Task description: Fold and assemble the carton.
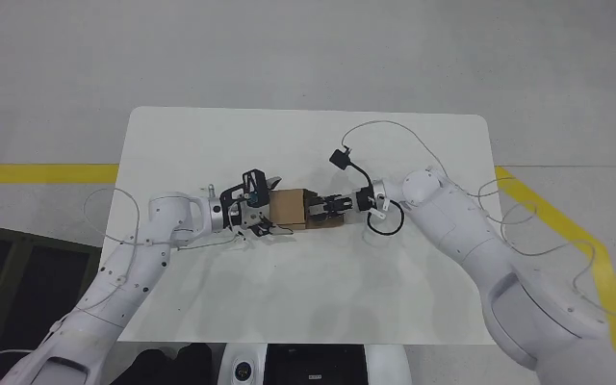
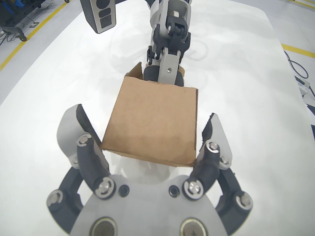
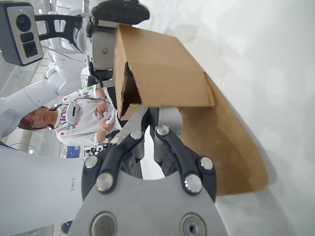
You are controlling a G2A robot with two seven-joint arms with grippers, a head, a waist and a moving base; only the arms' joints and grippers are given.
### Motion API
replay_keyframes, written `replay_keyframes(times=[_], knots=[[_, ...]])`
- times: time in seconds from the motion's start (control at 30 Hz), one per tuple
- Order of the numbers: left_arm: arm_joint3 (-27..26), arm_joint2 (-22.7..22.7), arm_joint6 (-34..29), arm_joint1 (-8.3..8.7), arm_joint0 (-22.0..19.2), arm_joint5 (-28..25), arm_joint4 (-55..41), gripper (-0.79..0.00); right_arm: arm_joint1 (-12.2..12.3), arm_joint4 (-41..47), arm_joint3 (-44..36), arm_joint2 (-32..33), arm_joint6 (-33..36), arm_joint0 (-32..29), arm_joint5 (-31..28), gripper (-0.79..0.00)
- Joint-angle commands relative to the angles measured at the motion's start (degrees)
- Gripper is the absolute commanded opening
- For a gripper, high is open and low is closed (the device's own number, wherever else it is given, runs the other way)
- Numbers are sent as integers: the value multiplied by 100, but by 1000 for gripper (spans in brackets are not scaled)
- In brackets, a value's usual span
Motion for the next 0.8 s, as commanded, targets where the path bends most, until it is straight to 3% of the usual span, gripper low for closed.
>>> replay_keyframes(times=[0.0, 0.4, 0.77], knots=[[2, -18, 4, 3, 8, -28, 15, 0, 73, -11, -16, 41, 13, 10, 13, -785], [-7, -72, 37, 1, 52, -86, 61, 0, 352, -103, -82, 351, 123, 105, 124, -785], [-55, -97, 12, -11, 83, -107, 46, 0, 209, -131, -63, 274, 184, 117, 185, -785]])
